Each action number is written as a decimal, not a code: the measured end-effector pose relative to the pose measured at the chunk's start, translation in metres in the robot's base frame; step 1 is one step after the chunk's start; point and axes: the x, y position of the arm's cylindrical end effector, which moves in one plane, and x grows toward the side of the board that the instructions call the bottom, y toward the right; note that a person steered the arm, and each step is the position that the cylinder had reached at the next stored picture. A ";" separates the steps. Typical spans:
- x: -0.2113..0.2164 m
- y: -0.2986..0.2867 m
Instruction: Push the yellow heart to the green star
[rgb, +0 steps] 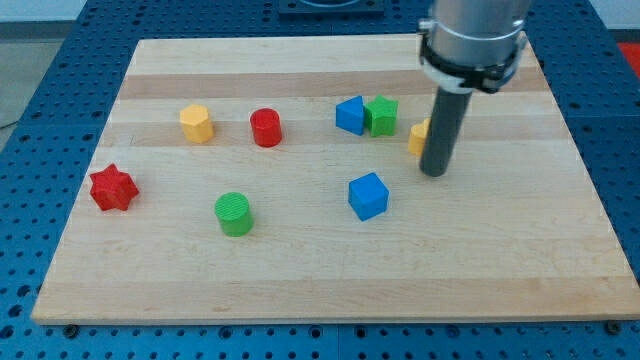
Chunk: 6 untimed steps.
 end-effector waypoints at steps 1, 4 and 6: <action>-0.013 -0.018; -0.024 0.003; -0.045 0.022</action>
